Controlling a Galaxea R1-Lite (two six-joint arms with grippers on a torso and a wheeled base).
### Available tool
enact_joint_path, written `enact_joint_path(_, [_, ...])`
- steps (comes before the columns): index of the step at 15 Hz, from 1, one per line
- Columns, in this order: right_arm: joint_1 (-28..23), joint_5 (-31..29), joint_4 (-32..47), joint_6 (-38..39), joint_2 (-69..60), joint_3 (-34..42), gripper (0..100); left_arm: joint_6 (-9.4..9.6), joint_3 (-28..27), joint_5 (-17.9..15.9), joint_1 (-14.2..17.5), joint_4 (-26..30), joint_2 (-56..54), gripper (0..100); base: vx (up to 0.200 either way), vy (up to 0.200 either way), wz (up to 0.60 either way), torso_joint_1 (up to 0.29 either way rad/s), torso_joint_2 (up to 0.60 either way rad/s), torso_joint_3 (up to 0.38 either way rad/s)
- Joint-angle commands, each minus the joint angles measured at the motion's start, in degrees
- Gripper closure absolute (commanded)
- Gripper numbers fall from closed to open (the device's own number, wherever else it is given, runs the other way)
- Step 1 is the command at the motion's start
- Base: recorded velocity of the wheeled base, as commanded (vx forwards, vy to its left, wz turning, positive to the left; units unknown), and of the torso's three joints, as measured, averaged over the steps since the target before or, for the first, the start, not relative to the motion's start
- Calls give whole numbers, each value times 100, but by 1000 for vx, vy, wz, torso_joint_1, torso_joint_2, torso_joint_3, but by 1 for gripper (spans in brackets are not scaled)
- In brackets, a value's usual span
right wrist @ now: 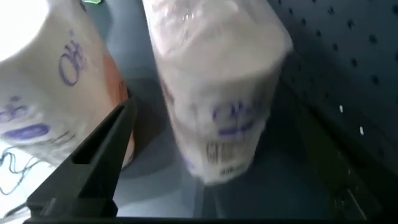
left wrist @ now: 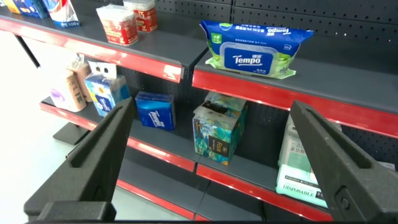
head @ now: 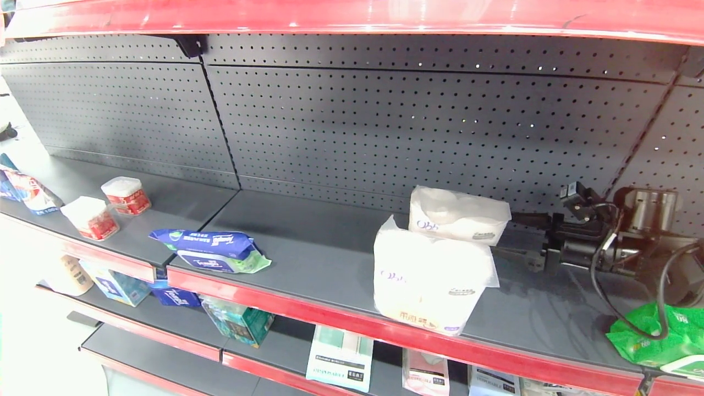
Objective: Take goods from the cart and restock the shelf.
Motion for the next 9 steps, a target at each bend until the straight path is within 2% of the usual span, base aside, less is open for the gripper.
enact_joint_path(1, [-328,-7,-5,25,-433,309,0,-1,0,1,3,0,0,0,0,0,0,0,0,0])
enact_joint_path(5, [-865,-481,-5,439,-1014,695,0,-1,0,1,3,0,0,0,0,0,0,0,0,0])
enact_joint_path(7, [-952,-1545,-5,1045,-1673,1038,0,-1,0,1,3,0,0,0,0,0,0,0,0,0])
enact_joint_path(9, [-891,-3101,4,1898,-2499,1425,0,-1,0,1,3,0,0,0,0,0,0,0,0,0])
